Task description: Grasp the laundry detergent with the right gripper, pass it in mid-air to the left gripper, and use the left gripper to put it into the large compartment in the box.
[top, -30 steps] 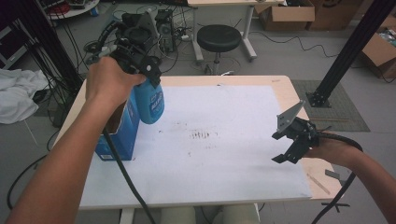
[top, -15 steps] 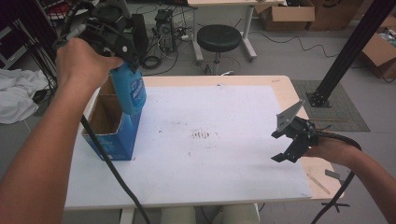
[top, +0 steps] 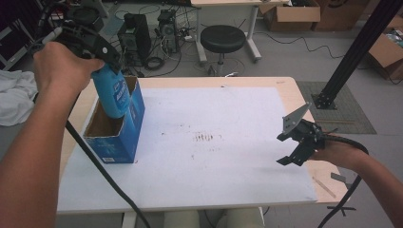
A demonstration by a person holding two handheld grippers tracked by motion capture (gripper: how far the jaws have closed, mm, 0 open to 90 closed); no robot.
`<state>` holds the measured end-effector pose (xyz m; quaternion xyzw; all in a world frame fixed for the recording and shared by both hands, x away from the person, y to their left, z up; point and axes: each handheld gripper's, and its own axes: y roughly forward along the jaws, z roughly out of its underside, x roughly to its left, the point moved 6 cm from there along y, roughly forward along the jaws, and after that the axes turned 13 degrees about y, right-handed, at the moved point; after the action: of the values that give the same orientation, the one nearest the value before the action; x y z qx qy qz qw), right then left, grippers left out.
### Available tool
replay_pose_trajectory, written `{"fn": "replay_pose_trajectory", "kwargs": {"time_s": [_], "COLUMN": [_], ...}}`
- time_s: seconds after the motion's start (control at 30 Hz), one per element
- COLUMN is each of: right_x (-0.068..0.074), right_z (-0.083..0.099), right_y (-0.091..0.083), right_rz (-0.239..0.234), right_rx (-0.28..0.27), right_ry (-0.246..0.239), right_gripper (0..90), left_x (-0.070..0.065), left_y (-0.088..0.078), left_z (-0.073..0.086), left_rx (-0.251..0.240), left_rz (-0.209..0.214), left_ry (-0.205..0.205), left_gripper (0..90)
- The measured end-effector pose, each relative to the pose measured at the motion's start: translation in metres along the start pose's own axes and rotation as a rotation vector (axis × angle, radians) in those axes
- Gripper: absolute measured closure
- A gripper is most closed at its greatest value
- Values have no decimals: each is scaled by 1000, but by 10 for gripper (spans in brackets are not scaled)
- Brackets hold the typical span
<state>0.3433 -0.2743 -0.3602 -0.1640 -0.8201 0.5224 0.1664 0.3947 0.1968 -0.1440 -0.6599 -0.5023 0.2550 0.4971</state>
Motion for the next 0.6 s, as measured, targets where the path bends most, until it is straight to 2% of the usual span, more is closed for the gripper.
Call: {"fn": "replay_pose_trajectory", "kwargs": {"time_s": [0.33,0.6], "right_x": [-1,0], "right_z": [3,3], "right_y": [1,3], "right_rz": [1,-1], "right_rx": [-5,-9], "right_ry": [11,12], "right_gripper": [160,163], "left_x": [17,23], "left_y": [14,37], "left_z": [11,21], "left_rx": [15,19], "left_rz": [-37,-33], "left_ry": [-47,-63], "left_gripper": [381,381]}}
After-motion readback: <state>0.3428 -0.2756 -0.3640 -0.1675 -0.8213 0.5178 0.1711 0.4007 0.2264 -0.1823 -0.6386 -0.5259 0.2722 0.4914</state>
